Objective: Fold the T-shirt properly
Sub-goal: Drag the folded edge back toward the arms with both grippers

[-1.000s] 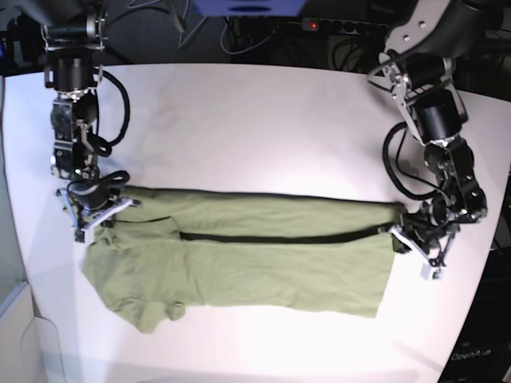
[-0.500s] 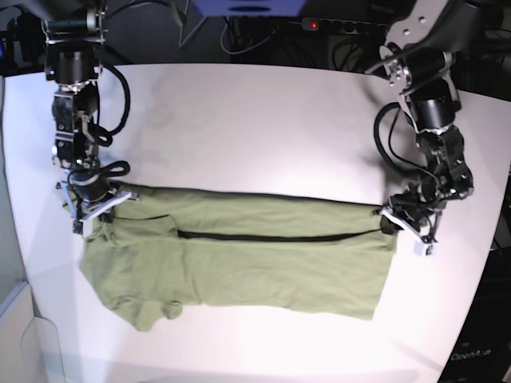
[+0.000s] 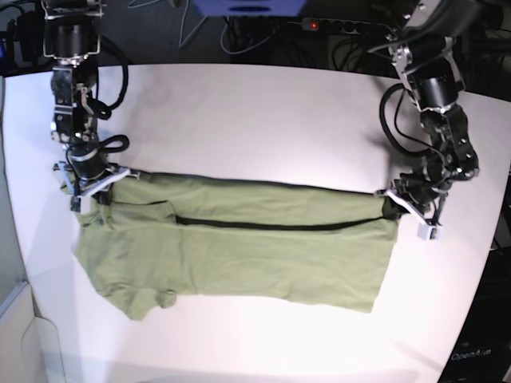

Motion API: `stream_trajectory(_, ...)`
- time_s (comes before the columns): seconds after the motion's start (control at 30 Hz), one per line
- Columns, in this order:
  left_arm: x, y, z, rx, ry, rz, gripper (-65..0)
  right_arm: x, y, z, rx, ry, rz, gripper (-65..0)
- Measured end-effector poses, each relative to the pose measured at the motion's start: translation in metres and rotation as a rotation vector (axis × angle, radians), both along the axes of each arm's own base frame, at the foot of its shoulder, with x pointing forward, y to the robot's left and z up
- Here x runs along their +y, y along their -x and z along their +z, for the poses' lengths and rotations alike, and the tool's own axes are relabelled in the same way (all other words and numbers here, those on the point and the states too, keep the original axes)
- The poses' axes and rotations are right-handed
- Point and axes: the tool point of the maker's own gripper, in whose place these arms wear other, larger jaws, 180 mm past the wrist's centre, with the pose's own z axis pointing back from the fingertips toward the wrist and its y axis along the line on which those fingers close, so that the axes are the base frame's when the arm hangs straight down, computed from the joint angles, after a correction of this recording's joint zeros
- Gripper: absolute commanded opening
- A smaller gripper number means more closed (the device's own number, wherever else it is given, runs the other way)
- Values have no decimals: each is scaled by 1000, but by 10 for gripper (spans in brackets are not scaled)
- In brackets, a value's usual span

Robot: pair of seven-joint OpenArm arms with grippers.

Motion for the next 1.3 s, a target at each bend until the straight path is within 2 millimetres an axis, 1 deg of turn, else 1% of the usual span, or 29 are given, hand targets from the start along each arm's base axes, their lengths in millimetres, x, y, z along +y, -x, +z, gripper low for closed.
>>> stream_trajectory(0.1, 3, 15, 0, -11, -18, 0, -623, 4, 13, 1, 7, 4, 15, -644)
stream_trajectory(0.3, 3, 52, -1, 57, -95, -34, -623, 11, 44, 0, 18, 10, 36, -646)
stream_trajectory(0.4, 0, 79, 0, 59, -111, -30, -623, 13, 60, -1, 23, 12, 44, -646)
stream_trajectory(0.47, -1, 98, 1, 71, -130, -26, -623, 17, 75, 0, 32, 13, 55, -646)
stream_trajectory(0.57, -2, 120, 2, 97, -168, -39, -623, 23, 95, 1, 55, 13, 74, -646)
stream_trajectory(0.63, -3, 132, 2, 99, -174, -33, -623, 26, 107, 2, 65, 12, 83, -646)
stream_trajectory(0.77, -3, 148, 2, 113, -185, -44, -623, 29, 125, 3, 55, 10, 88, -646)
stream_trajectory(0.87, -4, 154, 1, 113, -182, -42, -623, 29, 131, 2, 47, 9, 86, -647)
stream_trajectory(1.03, -3, 157, 1, 115, -181, -41, -623, 27, 132, -1, 39, 7, 78, -647)
stream_trajectory(1.1, 3, 160, 2, 119, -177, -24, -623, 26, 131, -1, 38, 8, 78, -647)
stream_trajectory(1.2, 19, 167, 3, 132, -193, 11, -623, 25, 131, -1, 39, 10, 82, -647)
stream_trajectory(1.3, 33, 174, 5, 152, -226, -19, -623, 26, 130, -1, 35, 9, 85, -647)
